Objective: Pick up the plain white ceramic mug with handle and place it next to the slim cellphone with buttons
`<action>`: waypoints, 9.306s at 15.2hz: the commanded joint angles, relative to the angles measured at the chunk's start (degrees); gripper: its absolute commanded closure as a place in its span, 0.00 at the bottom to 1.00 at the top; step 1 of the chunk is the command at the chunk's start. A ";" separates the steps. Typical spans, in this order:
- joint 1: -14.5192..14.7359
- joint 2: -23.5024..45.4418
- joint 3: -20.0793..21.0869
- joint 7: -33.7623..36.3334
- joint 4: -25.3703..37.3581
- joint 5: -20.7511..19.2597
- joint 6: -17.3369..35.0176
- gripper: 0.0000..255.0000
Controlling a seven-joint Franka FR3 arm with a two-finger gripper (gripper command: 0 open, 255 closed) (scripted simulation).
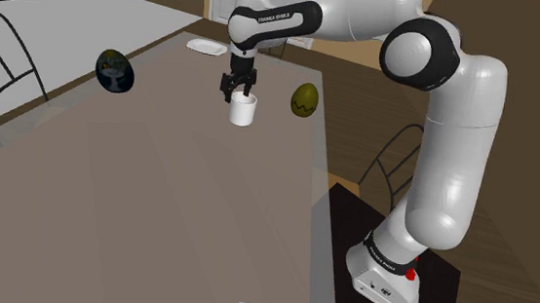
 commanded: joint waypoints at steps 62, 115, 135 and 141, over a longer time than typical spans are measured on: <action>2.41 -8.19 0.87 3.48 6.76 -0.72 -14.97 1.00; 25.68 -37.93 30.17 52.05 -36.85 6.76 0.23 1.00; 25.42 -30.63 32.09 54.24 -45.42 4.18 15.56 1.00; 25.42 -30.63 32.09 54.25 -45.42 4.17 15.56 1.00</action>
